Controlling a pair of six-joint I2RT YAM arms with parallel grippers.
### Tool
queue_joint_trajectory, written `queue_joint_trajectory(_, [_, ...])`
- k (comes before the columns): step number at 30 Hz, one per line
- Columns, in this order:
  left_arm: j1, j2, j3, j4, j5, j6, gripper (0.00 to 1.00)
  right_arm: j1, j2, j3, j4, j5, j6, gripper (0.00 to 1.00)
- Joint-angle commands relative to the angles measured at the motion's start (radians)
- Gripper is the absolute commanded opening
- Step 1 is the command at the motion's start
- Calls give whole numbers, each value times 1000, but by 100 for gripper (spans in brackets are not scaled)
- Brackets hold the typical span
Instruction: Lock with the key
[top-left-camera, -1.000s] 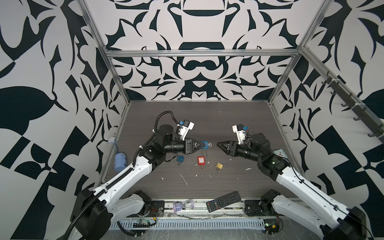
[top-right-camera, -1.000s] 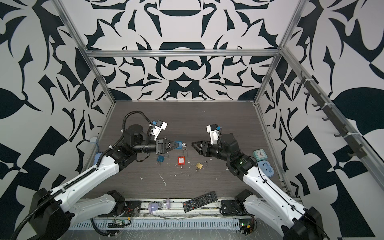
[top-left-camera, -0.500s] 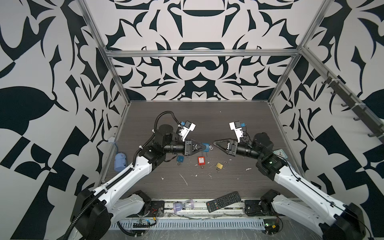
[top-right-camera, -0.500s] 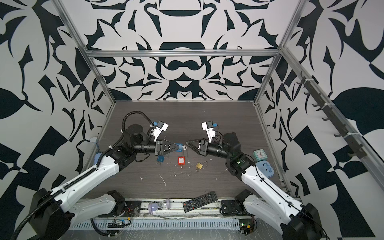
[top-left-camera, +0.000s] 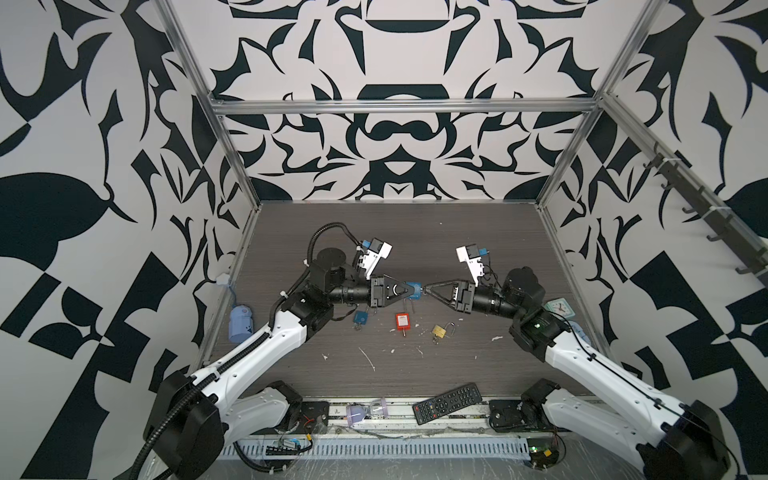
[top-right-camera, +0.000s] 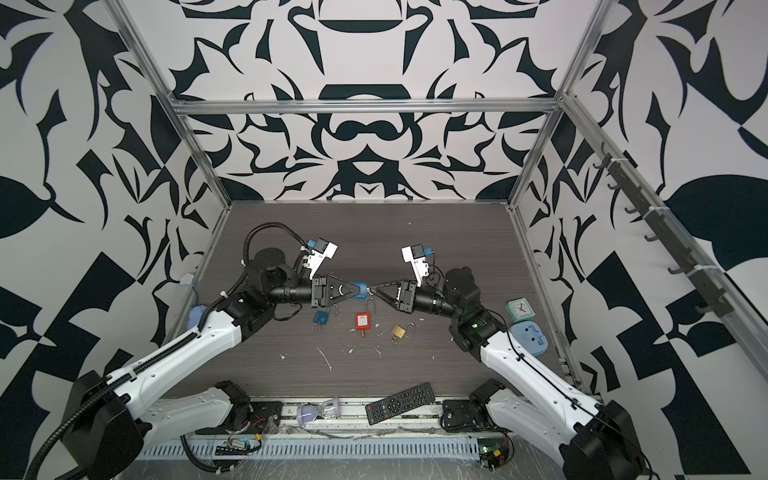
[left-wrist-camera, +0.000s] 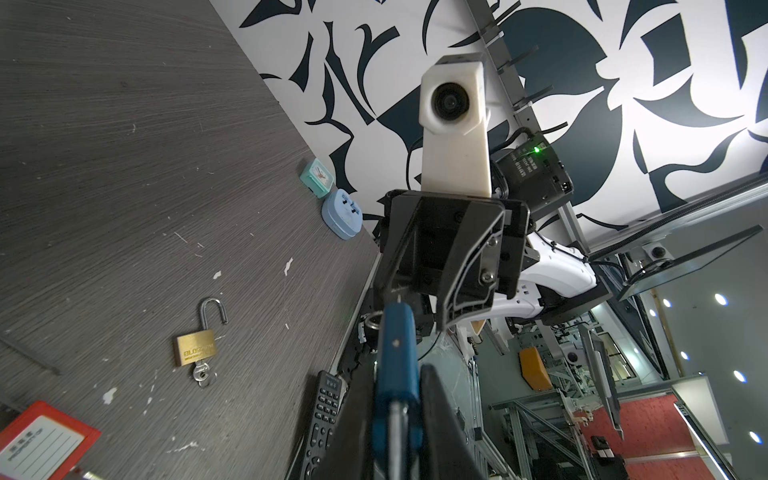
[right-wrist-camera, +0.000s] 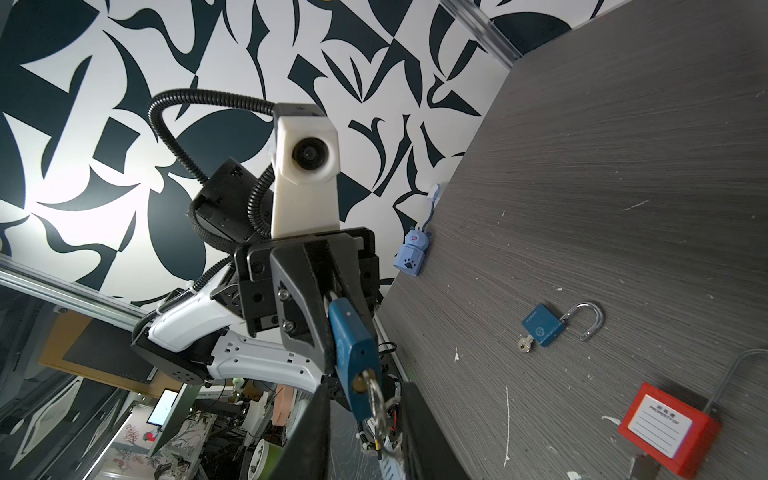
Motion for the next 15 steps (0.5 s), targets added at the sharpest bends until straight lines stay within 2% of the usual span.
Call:
queue_joint_trajectory(1, [4,9,-14,101,29,-36,0,1,1,2,83,-28,16,29])
queue_joint_trajectory(15, [4,22,-17,120,30,-49,0,2,18,-8,120,-41,35,23])
